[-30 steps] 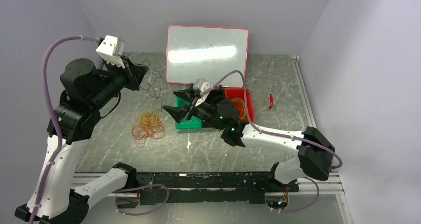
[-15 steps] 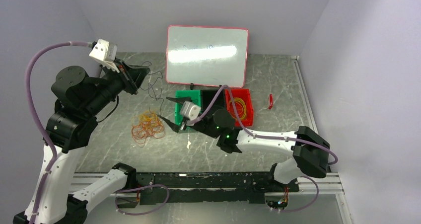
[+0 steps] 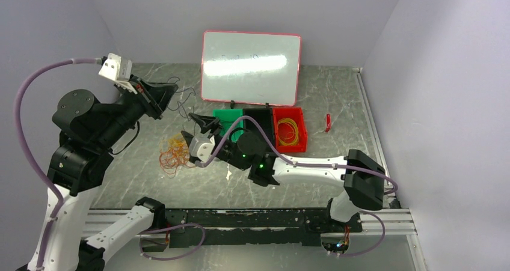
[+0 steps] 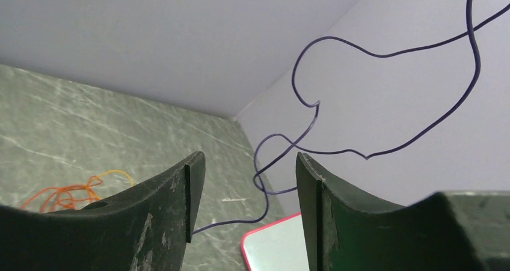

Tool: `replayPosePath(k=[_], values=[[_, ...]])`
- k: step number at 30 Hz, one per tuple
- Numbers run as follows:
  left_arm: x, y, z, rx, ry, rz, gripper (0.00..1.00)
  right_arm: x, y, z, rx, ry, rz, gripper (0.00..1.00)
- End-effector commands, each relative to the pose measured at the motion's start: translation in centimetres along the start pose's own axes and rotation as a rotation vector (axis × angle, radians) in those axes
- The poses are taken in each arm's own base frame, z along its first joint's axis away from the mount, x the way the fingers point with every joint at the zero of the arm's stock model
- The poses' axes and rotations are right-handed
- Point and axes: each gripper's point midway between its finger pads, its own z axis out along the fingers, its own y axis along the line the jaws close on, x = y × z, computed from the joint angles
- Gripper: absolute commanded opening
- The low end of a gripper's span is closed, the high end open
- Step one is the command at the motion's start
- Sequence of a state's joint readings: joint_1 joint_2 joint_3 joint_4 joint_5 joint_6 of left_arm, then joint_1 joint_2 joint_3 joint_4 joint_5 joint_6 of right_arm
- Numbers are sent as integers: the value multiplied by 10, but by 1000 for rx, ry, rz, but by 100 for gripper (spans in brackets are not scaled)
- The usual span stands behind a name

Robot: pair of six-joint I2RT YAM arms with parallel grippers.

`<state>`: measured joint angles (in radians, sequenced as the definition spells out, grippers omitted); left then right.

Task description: Untangle the cables

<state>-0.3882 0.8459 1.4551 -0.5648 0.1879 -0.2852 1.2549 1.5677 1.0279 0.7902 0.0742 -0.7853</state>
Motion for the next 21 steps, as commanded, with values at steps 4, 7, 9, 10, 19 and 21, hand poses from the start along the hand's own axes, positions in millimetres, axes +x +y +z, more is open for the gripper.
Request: replayPosePath(k=[4, 7, 9, 10, 19, 21], values=[[-10, -7, -6, 28, -47, -6, 7, 7, -1, 12, 13, 89, -138, 57], [-11, -8, -7, 28, -47, -4, 7, 12, 1, 14, 16, 109, -151, 56], [-12, -8, -8, 29, -50, -5, 7, 16, 1, 15, 21, 122, -158, 54], [-13, -9, -8, 30, -52, -6, 7, 16, 1, 15, 22, 126, -162, 52], [-12, -7, -12, 15, -53, -5, 7, 13, -2, 15, 54, 114, -138, 19], [-10, -5, -12, 10, -48, -6, 7, 11, -1, 13, 57, 110, -130, 13]])
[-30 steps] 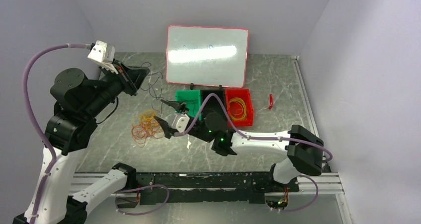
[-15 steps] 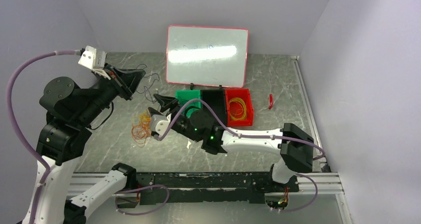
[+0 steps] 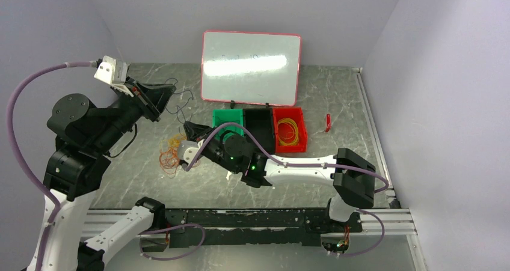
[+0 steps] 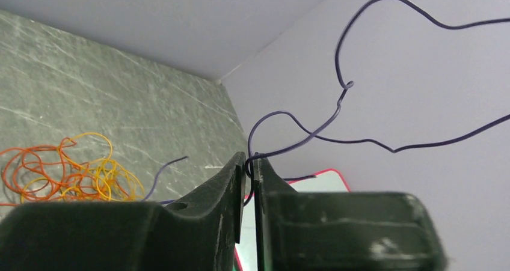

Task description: Untangle the cables

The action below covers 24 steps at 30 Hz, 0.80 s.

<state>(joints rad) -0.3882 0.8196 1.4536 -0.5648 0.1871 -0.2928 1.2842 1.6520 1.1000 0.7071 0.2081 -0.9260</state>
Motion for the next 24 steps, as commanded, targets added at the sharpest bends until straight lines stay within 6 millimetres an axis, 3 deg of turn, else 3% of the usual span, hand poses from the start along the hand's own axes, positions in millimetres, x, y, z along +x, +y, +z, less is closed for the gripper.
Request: replayPosePath(k=[1, 4, 10, 14, 19, 24], values=[[-3, -1, -3, 0, -21, -4, 7, -14, -15, 0, 60, -29, 28, 11], [0, 0, -3, -5, -15, -9, 7, -12, -13, -3, 54, -17, 41, 1], [3, 5, -3, -28, -10, -11, 8, -6, -14, -14, 60, 9, 85, 0], [12, 11, -3, -54, 11, -14, 23, -2, -21, -23, 65, 29, 156, 0], [31, 28, -7, -133, 51, -31, 49, 11, -37, -36, 63, 70, 289, 0], [59, 43, -14, -205, 113, -46, 59, 39, -50, -45, 45, 163, 387, 0]])
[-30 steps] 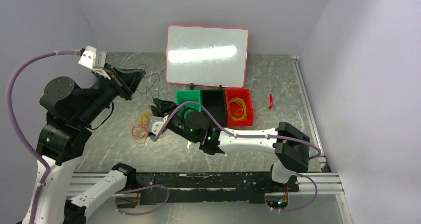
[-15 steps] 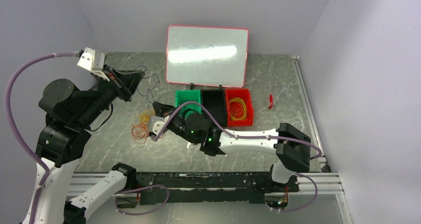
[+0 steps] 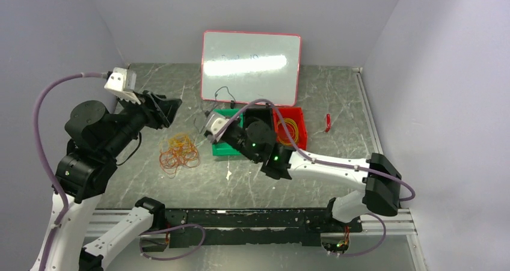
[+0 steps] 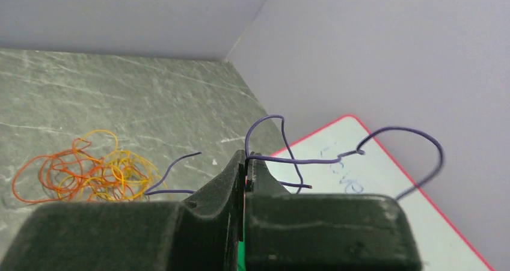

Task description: Untangle the cables

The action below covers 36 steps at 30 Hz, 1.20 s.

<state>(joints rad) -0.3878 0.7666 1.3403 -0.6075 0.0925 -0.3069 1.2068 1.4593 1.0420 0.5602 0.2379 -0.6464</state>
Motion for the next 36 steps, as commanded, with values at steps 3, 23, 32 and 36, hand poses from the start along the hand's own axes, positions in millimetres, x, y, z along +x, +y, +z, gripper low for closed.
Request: replayPosePath(k=[3, 23, 32, 36], values=[[32, 26, -10, -123, 60, -25, 60, 42, -22, -7, -3, 175, 213, 0], [66, 52, -17, -231, 118, -21, 58, 120, -2, 11, -216, 431, 760, 0], [72, 55, -17, -239, 135, -14, 58, 153, 18, 2, -416, 481, 745, 0], [73, 55, -16, -237, 138, -14, 57, 155, 20, -6, -514, 462, 809, 0]])
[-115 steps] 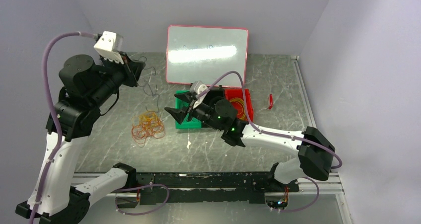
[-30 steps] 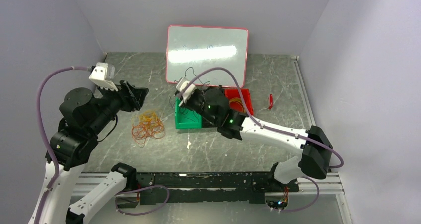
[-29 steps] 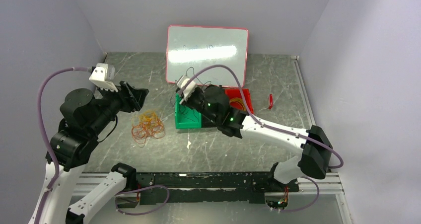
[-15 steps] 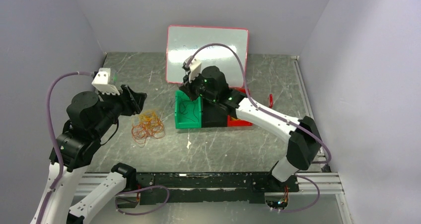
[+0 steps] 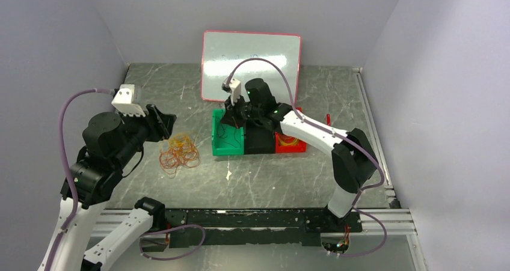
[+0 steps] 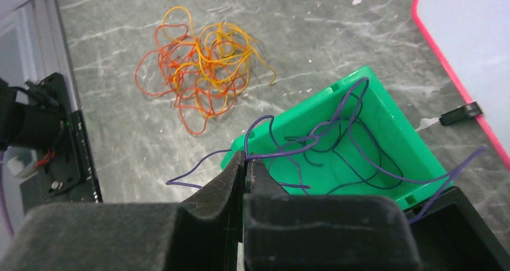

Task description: Untangle the cables

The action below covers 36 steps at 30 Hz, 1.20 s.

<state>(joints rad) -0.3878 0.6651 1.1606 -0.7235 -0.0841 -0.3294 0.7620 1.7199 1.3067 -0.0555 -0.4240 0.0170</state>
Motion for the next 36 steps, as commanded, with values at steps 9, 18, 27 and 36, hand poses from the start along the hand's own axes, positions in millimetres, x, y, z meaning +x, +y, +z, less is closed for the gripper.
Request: replayPosePath(k=[9, 18, 27, 36], values=[[3, 2, 2, -8, 9, 7, 57, -2, 34, -16, -271, 6, 29, 0], [5, 0, 4, 1, 16, 11, 57, 21, 36, -10, -306, 63, 76, 0], [3, 1, 1, -5, 12, 14, 57, 60, -7, 15, -131, 184, 103, 0], [5, 0, 0, 5, 17, 10, 57, 43, -47, 17, 78, 141, 54, 0]])
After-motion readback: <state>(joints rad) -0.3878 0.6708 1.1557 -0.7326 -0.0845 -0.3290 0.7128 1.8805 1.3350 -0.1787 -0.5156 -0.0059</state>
